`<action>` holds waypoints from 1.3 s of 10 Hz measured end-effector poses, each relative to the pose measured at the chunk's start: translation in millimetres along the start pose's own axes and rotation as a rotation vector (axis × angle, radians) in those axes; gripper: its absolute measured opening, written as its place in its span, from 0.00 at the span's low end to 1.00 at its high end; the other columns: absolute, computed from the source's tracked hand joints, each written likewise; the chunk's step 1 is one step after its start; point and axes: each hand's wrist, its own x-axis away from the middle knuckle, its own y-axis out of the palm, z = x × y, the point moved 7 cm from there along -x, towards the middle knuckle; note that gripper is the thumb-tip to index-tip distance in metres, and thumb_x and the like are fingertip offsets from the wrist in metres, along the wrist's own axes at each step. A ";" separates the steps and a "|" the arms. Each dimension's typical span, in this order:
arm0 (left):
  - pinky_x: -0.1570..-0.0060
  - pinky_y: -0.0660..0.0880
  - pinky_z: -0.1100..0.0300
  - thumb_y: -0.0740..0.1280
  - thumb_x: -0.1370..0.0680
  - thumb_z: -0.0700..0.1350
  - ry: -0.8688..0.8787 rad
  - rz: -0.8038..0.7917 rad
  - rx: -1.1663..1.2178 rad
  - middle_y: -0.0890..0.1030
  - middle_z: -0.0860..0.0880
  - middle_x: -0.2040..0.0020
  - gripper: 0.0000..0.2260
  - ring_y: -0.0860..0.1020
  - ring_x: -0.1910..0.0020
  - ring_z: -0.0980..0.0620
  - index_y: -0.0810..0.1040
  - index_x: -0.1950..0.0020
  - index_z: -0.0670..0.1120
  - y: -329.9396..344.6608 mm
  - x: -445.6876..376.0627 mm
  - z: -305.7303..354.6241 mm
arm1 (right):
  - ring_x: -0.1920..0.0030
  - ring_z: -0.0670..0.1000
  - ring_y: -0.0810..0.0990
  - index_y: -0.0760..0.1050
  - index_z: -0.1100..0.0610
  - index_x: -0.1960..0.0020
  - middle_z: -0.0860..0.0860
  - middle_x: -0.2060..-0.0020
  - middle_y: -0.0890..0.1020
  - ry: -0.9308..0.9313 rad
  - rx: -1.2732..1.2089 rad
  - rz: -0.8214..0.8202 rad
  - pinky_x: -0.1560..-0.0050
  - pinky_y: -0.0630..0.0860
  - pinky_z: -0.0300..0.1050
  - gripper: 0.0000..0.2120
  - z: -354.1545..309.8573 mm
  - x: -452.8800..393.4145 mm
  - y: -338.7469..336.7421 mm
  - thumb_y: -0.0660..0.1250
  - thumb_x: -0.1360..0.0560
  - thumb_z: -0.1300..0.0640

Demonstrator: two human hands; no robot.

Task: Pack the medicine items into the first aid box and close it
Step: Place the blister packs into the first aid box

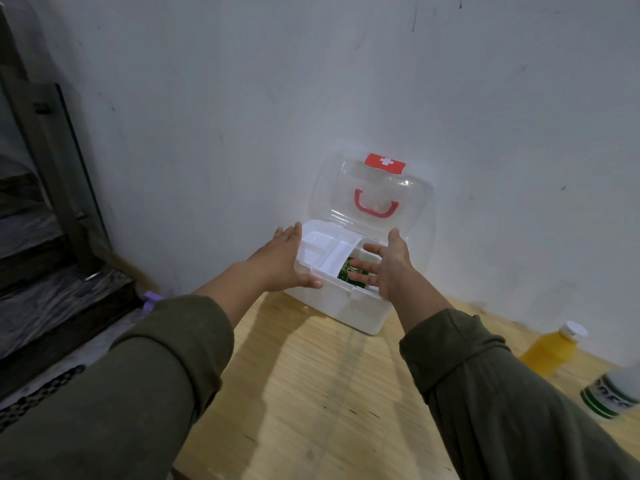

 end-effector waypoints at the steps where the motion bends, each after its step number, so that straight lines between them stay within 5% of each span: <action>1: 0.27 0.49 0.48 0.71 0.32 0.61 -0.005 0.001 0.003 0.43 0.48 0.22 0.54 0.40 0.24 0.47 0.35 0.24 0.45 0.0 -1.2 0.1 | 0.49 0.63 0.80 0.72 0.58 0.38 0.64 0.44 0.80 0.012 -0.022 -0.038 0.52 0.76 0.56 0.32 2.0 0.4 4.6 0.45 0.22 0.35; 4: 0.27 0.50 0.48 0.71 0.32 0.61 0.003 0.011 -0.013 0.44 0.48 0.22 0.54 0.40 0.23 0.47 0.36 0.24 0.45 -0.7 -0.7 0.8 | 0.43 0.64 0.77 0.71 0.45 0.33 0.63 0.37 0.75 -0.022 0.049 -0.079 0.37 0.72 0.60 0.30 1.5 -0.1 8.4 0.43 0.24 0.32; 8: 0.27 0.50 0.47 0.72 0.32 0.60 -0.012 0.007 -0.009 0.43 0.48 0.22 0.53 0.39 0.24 0.47 0.35 0.25 0.46 0.2 -0.3 1.3 | 0.38 0.64 0.74 0.70 0.45 0.33 0.61 0.32 0.71 -0.018 0.113 -0.141 0.44 0.74 0.55 0.31 0.5 6.3 15.5 0.42 0.24 0.32; 13: 0.27 0.50 0.47 0.71 0.32 0.60 0.010 0.008 -0.008 0.42 0.48 0.22 0.53 0.39 0.24 0.47 0.35 0.25 0.46 0.0 -2.2 1.8 | 0.47 0.62 0.78 0.71 0.52 0.34 0.63 0.38 0.76 0.002 0.016 -0.119 0.47 0.75 0.56 0.32 1.6 -1.6 12.1 0.44 0.23 0.33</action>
